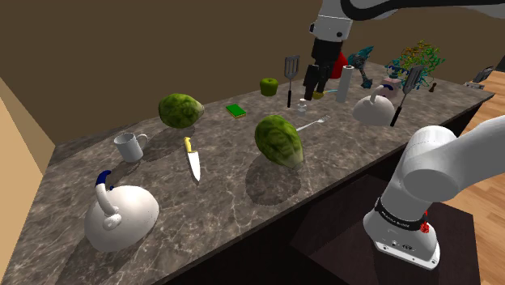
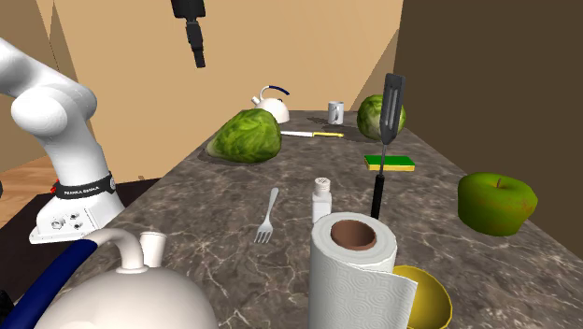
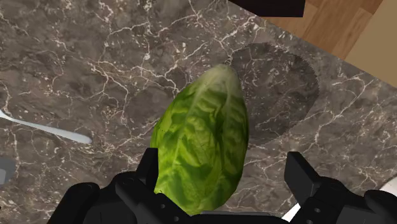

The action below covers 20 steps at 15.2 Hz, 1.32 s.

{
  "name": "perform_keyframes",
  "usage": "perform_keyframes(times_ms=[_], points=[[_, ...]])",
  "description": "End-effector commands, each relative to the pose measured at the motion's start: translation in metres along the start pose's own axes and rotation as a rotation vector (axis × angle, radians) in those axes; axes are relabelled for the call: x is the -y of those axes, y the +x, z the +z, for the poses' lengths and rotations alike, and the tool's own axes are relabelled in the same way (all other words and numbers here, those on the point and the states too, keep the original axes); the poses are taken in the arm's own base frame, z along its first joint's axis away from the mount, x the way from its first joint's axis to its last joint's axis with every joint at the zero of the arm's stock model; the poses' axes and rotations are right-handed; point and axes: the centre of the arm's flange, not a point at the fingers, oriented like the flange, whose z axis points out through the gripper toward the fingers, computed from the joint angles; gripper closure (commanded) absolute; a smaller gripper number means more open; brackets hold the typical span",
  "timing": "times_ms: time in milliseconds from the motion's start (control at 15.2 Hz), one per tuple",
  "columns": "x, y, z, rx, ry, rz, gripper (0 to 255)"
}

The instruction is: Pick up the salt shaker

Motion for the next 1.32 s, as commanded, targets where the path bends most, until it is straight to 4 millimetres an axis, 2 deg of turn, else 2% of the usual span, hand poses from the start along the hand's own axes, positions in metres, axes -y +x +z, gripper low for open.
perform_keyframes(times_ms=[0,1254], points=[[0.0,0.0,0.0,0.0,0.0,0.0,0],[-0.207,0.082,0.095,-0.031,-0.052,-0.075,0]])
